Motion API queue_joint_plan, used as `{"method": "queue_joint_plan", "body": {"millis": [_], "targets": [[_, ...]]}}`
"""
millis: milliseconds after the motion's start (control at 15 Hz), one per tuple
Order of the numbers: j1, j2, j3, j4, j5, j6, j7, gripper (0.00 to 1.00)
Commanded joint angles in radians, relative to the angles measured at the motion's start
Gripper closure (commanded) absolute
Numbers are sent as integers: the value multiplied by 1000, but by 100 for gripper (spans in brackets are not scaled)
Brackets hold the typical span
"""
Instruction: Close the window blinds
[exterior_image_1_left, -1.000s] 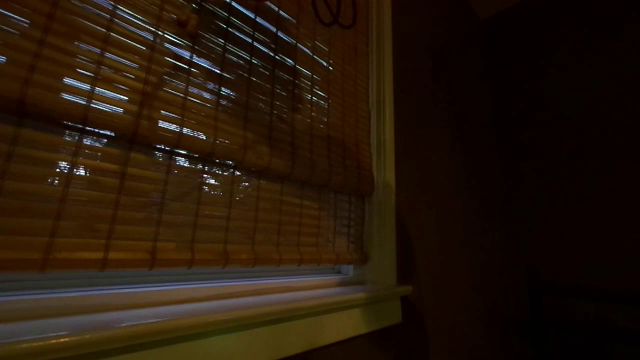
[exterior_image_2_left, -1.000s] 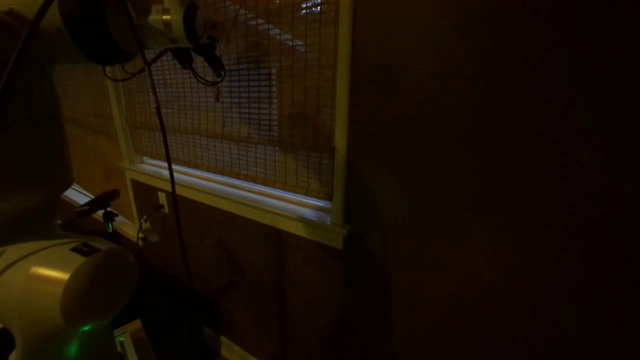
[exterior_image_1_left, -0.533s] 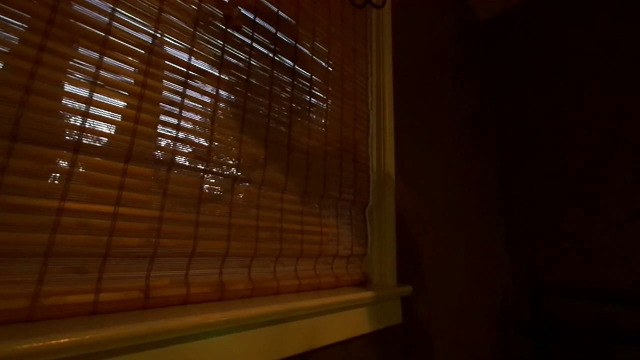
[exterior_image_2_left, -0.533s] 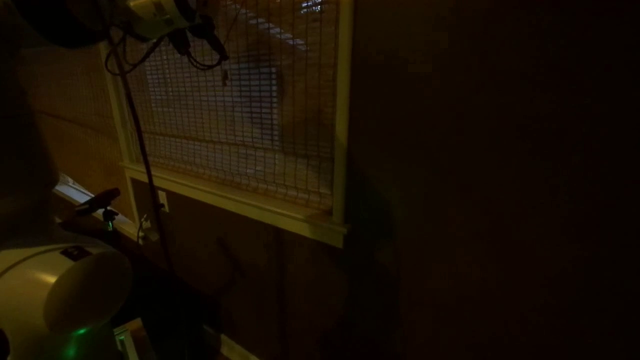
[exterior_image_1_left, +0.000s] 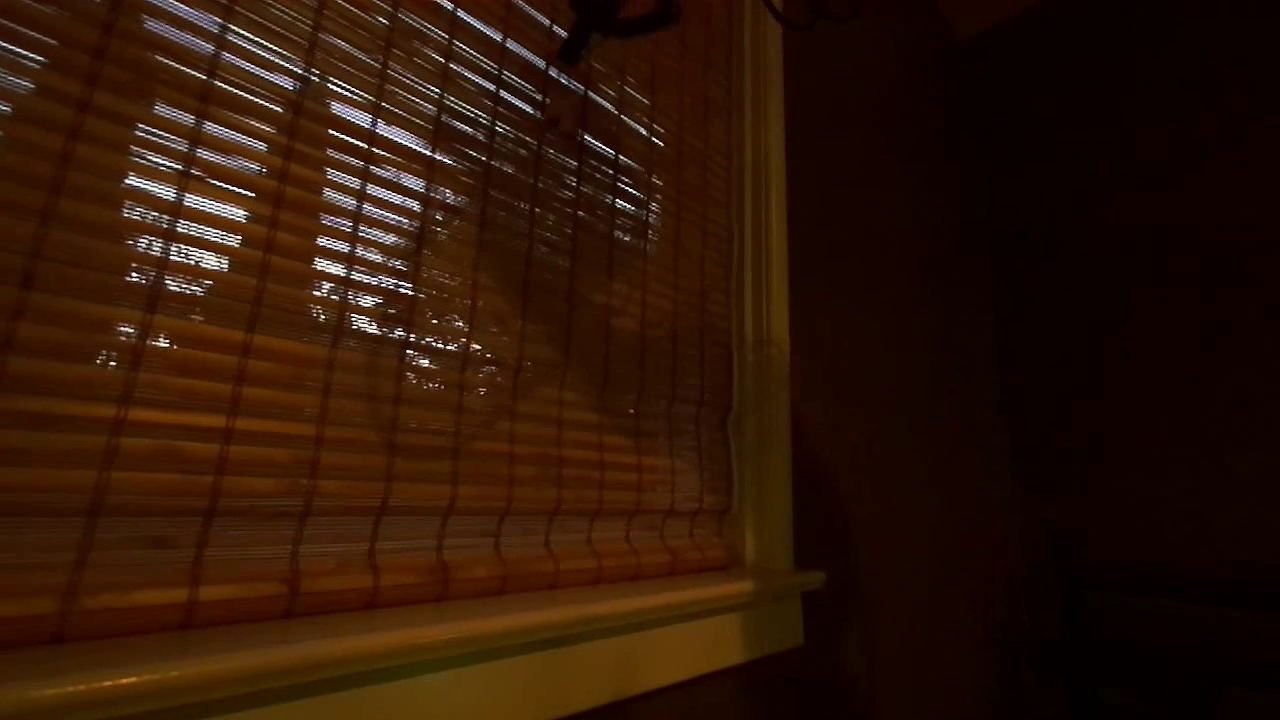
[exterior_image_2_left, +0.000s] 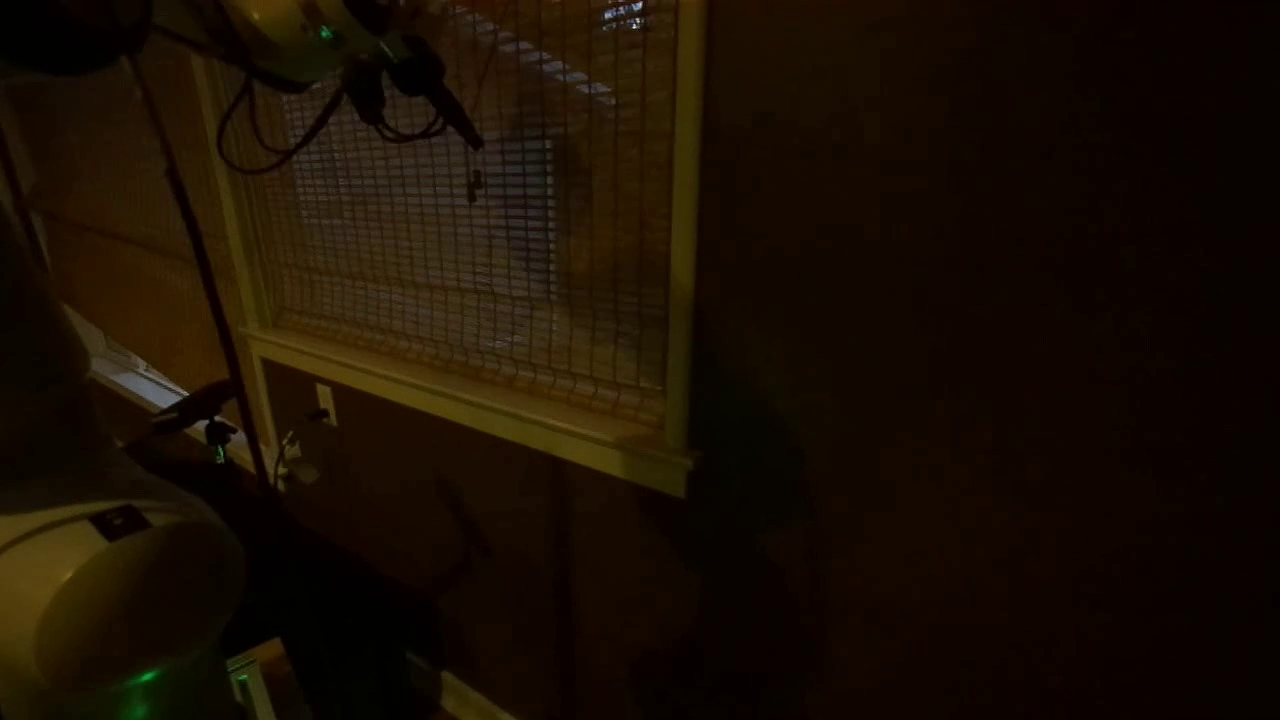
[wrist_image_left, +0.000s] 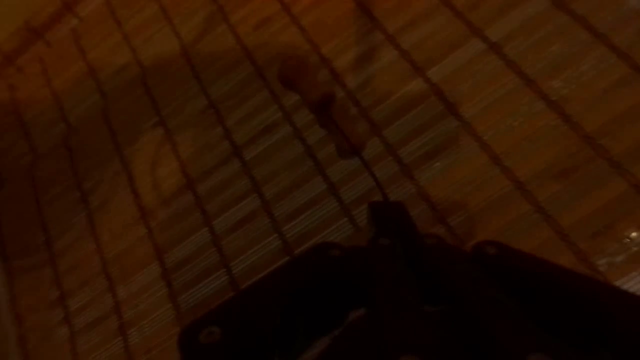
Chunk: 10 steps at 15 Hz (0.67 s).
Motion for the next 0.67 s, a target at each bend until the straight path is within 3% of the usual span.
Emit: {"method": "queue_joint_plan", "body": {"millis": [0,600], "targets": [[-53,-95,31,-97,-21,-129,55,99],[-183,-288,75,-243,-132,-389,230,99]]}}
